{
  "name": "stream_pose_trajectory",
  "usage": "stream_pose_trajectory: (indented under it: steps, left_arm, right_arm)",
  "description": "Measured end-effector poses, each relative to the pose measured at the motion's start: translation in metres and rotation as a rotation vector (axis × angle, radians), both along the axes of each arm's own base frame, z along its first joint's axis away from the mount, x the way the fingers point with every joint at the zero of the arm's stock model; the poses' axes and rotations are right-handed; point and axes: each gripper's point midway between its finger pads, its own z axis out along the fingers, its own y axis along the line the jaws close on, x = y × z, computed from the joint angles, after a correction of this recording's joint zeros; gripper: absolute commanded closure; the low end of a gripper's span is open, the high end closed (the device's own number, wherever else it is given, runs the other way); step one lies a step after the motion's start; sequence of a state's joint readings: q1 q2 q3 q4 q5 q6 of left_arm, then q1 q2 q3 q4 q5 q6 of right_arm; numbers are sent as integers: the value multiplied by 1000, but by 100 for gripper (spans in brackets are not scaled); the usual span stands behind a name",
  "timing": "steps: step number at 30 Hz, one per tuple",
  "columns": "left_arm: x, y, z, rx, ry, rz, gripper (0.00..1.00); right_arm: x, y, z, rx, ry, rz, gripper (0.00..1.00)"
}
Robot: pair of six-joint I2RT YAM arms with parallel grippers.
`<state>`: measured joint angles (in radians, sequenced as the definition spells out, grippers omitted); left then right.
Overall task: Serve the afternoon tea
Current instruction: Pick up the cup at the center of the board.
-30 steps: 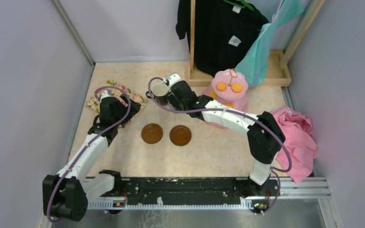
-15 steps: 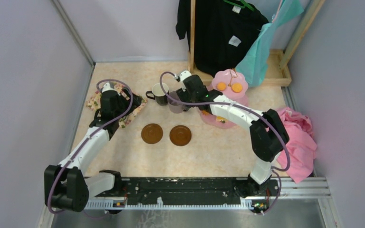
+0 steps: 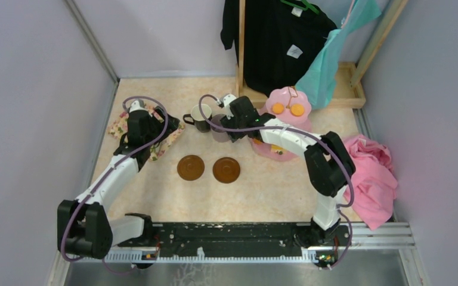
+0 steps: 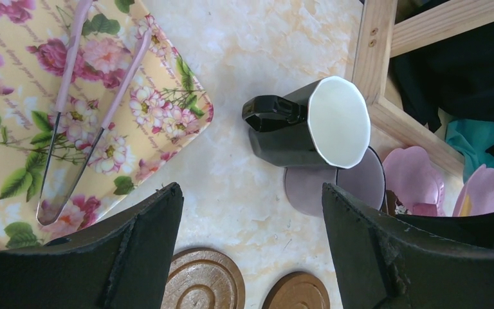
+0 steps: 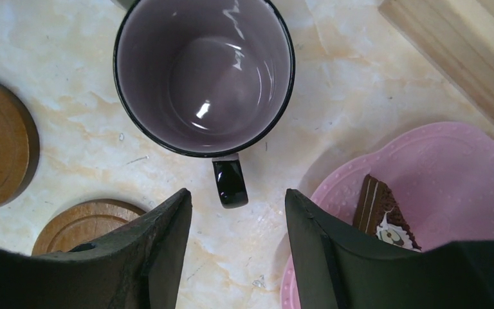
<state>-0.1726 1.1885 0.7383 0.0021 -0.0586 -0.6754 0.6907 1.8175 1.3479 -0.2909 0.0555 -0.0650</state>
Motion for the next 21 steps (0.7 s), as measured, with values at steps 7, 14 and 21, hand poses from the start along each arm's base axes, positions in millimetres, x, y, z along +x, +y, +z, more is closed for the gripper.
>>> stream_pose_trajectory:
  steps: [7,14,21]
  left_arm:
    - [3,-1,4,-3,-20,0,15]
    - [7,-1,-4,0,-4,0,15]
    - [9,-1,-10,2,7,1,15]
  right_arm:
    - [2,-2,-18,-3,44,16,47]
    - [4,-3,-43,-15,89,45,48]
    - [6,0,-56,-25,108,77,50]
